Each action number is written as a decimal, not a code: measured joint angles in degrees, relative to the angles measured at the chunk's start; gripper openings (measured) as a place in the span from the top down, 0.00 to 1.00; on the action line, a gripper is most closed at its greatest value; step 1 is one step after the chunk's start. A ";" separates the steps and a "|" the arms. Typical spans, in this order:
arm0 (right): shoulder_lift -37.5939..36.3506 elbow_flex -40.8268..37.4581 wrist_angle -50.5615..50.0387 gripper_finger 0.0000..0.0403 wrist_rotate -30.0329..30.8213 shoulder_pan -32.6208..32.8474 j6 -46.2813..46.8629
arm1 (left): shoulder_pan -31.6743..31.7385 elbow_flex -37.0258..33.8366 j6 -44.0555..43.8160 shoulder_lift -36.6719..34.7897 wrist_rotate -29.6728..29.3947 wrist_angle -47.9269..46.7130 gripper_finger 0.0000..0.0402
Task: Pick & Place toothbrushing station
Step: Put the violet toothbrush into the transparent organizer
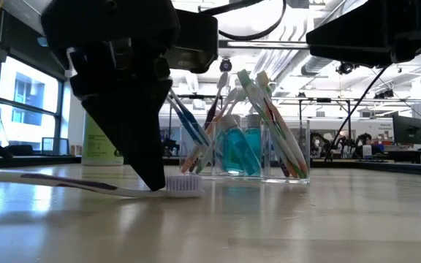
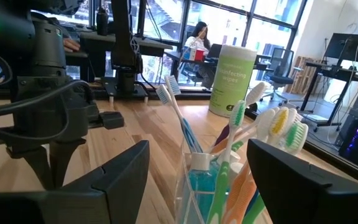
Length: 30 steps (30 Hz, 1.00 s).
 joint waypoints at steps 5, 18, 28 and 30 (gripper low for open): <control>0.00 -0.01 0.00 0.35 -0.08 0.00 0.00 | -0.28 0.00 -0.04 -0.04 -0.12 0.02 1.00; 0.00 -0.01 0.00 0.35 -0.09 0.00 0.00 | -0.26 0.00 -0.05 -0.11 0.36 0.52 1.00; 0.00 -0.02 0.00 0.35 -0.11 0.00 0.00 | 0.09 0.09 1.80 0.07 4.44 0.75 1.00; 0.00 -0.01 0.00 0.35 -0.11 0.00 0.00 | 0.34 0.14 2.03 0.09 6.18 0.43 1.00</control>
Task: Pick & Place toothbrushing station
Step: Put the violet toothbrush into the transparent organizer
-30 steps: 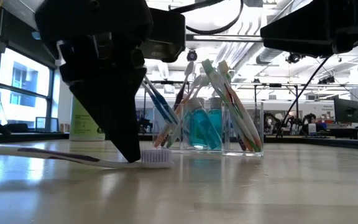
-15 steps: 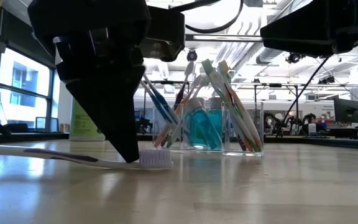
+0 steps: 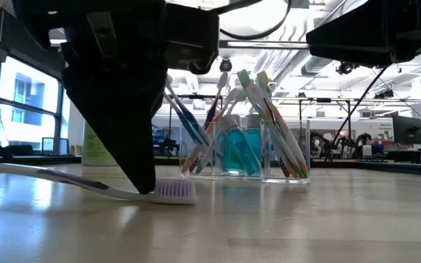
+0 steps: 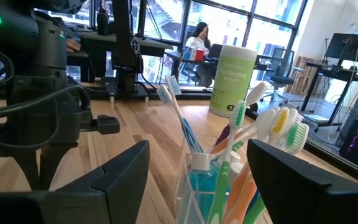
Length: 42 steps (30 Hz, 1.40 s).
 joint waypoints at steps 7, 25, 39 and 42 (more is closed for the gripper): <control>0.00 0.00 0.01 0.35 -0.03 -0.02 0.00 | 0.28 0.10 1.05 0.39 1.60 -0.51 0.99; 0.02 0.01 -0.63 0.35 -0.17 -0.02 1.14 | 1.30 0.10 0.82 2.86 9.85 -2.97 0.99; 0.02 -0.01 -0.85 0.35 -0.18 -0.02 1.27 | 1.30 -0.03 0.85 3.30 14.60 -4.63 0.89; 0.02 0.01 -0.85 0.35 -0.20 -0.02 1.29 | 1.27 -0.07 0.96 3.45 14.53 -4.63 0.87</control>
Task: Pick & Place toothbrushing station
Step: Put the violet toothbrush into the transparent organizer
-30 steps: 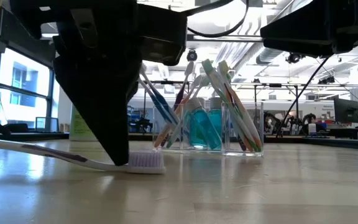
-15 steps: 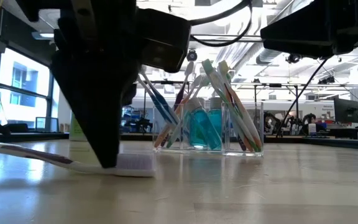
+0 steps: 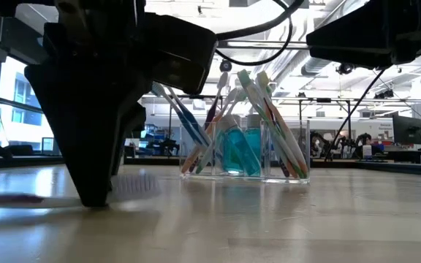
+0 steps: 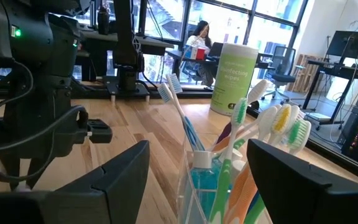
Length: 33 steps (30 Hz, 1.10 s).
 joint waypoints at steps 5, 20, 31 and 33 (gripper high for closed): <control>0.00 0.00 0.00 0.35 0.00 0.00 0.00 | 0.03 0.01 -0.20 1.64 1.43 0.35 0.86; 0.00 0.00 0.00 0.35 -1.11 0.00 0.22 | 5.02 0.36 -9.09 6.76 18.80 0.26 0.96; 0.00 -0.01 -1.05 0.35 -1.11 0.02 0.20 | 4.95 0.36 -9.22 6.76 17.59 1.20 0.99; 0.00 -0.01 -1.10 0.35 -1.11 0.02 0.20 | 4.79 0.31 -9.22 6.78 17.85 2.62 0.99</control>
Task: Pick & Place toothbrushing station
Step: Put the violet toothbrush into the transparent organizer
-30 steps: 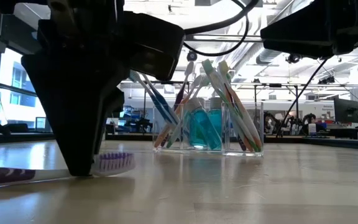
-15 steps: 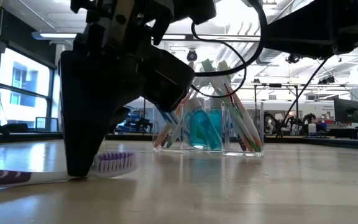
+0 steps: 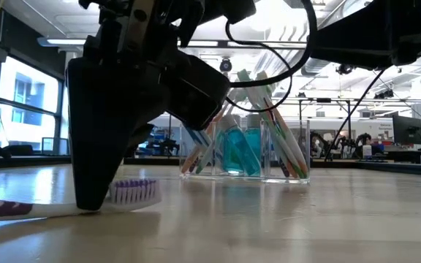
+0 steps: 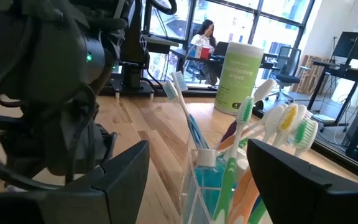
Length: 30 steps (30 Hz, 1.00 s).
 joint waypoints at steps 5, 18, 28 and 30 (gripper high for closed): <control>0.00 0.01 -0.04 0.35 0.00 0.00 0.00 | -0.56 -0.09 0.04 0.16 0.18 2.92 0.99; 0.00 0.01 -6.31 0.35 -31.56 -1.30 8.41 | -1.02 -0.25 -0.26 0.53 1.13 7.71 0.99; 0.00 -0.02 -18.79 0.35 -45.99 -5.33 25.35 | -1.06 -0.38 -0.02 0.59 0.14 10.41 0.99; 0.08 0.01 -18.75 0.35 -47.21 -5.29 25.11 | -1.06 -0.42 0.00 0.61 -0.08 11.74 0.99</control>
